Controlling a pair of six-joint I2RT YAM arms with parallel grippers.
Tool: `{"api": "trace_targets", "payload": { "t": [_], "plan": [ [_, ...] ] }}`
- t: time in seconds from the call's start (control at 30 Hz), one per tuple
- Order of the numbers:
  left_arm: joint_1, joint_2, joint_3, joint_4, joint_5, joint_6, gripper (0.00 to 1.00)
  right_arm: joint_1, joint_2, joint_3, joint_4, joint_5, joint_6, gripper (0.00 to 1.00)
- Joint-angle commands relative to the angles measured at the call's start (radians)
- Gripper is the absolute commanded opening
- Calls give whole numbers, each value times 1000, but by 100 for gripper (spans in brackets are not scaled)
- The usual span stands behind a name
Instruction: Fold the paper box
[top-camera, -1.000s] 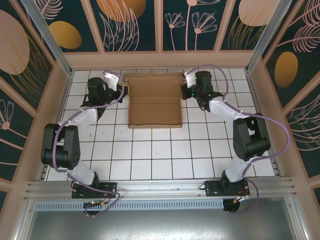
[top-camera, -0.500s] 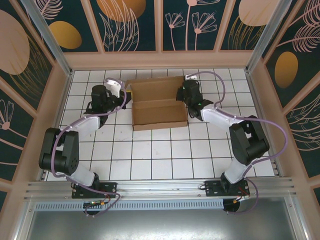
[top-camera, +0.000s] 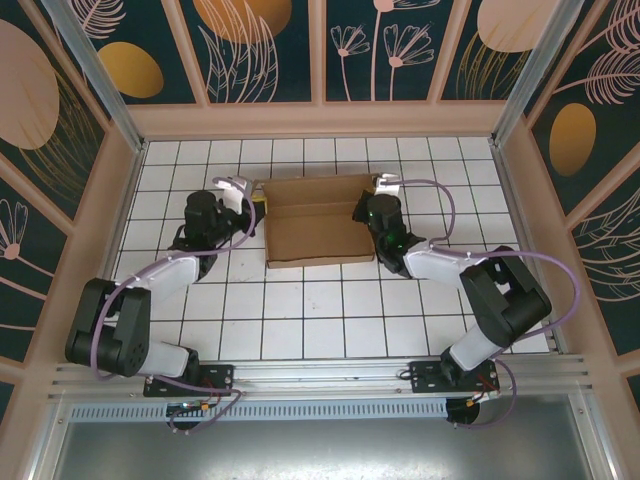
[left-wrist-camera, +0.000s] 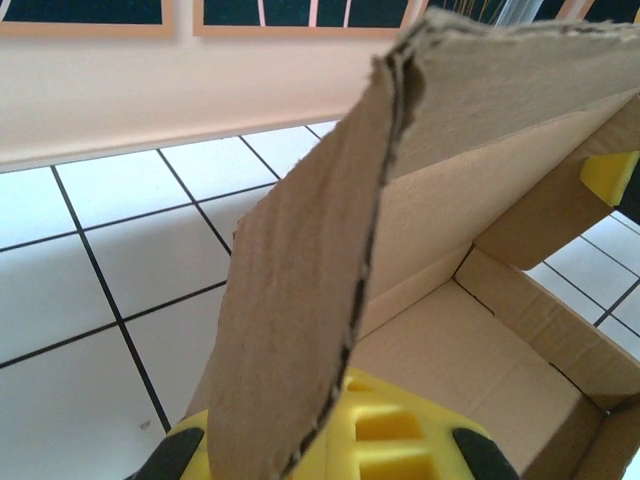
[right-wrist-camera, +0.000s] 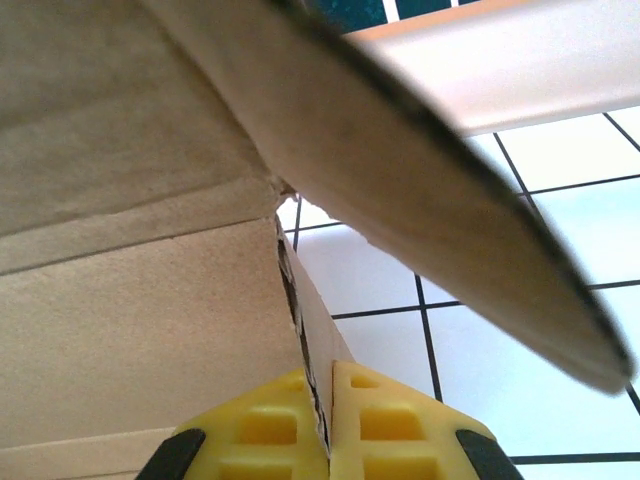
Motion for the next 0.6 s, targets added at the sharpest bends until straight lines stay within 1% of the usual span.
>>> {"api": "trace_targets", "payload": {
  "t": [0.0,0.17,0.33,0.57],
  "plan": [
    [-42,-9,-43,-43,21,-37,0,49,0,-63,24,-58,40,0],
    [-54,-28,-91,-42,-15,-79,0,55,-14,-120,60,-52,53,0],
    [-60,-55,-149,-29,-57,-118,0,66,-6,-150,75,-75,77,0],
    [-65,-82,-181,-37,-84,-145,0,92,2,-192,83,-54,104,0]
  ]
}}
